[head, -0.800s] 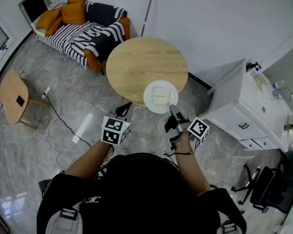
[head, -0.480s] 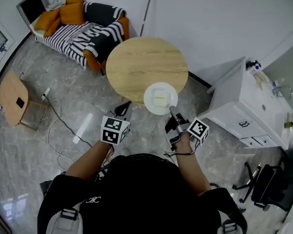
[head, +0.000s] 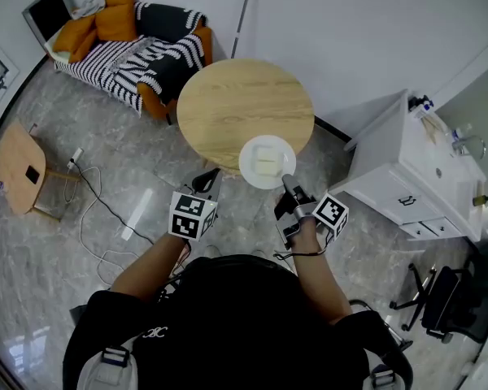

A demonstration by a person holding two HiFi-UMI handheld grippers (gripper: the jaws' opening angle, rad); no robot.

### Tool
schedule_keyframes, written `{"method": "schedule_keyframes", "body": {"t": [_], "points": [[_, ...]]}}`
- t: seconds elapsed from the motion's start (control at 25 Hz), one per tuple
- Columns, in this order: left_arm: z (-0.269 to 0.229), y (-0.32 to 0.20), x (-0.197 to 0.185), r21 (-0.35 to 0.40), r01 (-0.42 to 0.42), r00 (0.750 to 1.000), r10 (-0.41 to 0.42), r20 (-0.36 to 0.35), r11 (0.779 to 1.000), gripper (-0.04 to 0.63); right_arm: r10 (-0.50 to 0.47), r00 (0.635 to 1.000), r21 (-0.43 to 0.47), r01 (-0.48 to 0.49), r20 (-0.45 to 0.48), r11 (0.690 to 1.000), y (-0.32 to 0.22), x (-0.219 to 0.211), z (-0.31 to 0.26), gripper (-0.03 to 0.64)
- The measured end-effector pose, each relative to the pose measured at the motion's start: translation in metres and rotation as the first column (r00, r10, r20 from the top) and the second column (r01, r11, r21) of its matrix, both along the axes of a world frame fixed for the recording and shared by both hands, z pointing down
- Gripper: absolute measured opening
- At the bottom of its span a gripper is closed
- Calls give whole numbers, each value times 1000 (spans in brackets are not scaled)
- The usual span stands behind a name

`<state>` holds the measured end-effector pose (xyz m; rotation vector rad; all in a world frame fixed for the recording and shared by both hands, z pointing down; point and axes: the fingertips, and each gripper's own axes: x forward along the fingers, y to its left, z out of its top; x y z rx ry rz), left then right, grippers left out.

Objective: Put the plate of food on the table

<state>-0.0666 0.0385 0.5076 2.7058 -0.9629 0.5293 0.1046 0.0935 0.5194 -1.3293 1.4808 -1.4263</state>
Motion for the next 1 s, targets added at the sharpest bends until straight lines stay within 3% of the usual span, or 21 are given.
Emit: {"method": "schedule_keyframes", "body": {"t": [0.8, 1.0], "points": [[6, -10, -49, -3, -110, 994, 110, 0, 994, 8, 111, 993, 21, -112, 34, 994, 10, -53, 1, 21], [9, -11, -50, -14, -124, 992, 124, 1, 992, 8, 135, 987, 12, -137, 82, 991, 13, -54, 6, 21]]}}
